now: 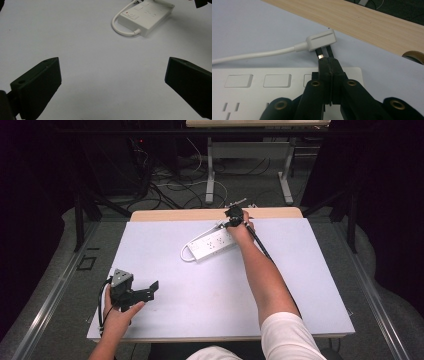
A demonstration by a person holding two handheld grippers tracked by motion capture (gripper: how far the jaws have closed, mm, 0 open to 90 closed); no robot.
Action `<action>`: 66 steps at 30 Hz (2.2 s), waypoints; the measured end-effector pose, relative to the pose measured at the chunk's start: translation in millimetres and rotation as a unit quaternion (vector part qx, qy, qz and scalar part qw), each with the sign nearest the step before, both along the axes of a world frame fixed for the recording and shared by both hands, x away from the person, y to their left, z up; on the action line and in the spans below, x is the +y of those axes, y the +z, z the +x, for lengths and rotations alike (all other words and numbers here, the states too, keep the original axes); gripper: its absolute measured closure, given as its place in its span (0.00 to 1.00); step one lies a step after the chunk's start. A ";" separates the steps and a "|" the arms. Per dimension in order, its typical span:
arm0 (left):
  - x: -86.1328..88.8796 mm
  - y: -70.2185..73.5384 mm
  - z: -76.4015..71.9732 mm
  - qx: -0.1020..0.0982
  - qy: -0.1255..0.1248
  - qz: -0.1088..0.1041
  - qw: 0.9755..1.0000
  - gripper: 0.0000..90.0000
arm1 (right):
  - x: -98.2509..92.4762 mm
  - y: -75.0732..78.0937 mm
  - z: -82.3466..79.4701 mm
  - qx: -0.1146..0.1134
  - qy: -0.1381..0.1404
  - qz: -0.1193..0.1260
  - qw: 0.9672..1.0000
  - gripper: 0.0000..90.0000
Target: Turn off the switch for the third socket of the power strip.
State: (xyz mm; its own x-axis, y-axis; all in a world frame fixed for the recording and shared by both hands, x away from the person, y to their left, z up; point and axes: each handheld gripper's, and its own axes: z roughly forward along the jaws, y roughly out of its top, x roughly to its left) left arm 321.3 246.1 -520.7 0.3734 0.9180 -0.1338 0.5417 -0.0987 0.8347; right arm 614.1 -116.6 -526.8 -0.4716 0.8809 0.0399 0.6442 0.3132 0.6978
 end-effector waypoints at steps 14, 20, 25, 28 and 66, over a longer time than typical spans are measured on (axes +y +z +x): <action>-0.6 0.0 -0.3 0.000 0.001 -0.001 1.000 0.01 | -1.1 -0.7 -0.8 0.008 -0.006 0.004 1.000 1.00; -1.3 -0.3 0.0 -0.002 0.001 -0.001 1.000 0.01 | -1.4 -1.2 -1.6 0.008 -0.008 0.006 1.000 1.00; -1.2 -0.5 -0.1 0.000 0.000 0.001 1.000 0.01 | -1.6 -2.0 -2.0 0.005 -0.012 0.013 1.000 1.00; -1.3 -0.7 0.1 0.001 0.000 0.002 1.000 0.01 | -2.4 -2.3 -2.7 0.011 -0.013 0.013 1.000 1.00; -0.8 -0.4 0.0 -0.002 0.001 0.001 1.000 0.01 | -8.8 6.1 -5.2 -0.003 -0.032 0.024 0.999 0.77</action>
State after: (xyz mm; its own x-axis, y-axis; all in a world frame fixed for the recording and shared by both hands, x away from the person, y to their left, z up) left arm 321.3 245.2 -521.0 0.3725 0.9187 -0.1312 0.5385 -0.0988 0.8368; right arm 608.9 -125.4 -520.7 -0.4153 0.9061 0.0804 0.6575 0.2379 0.7149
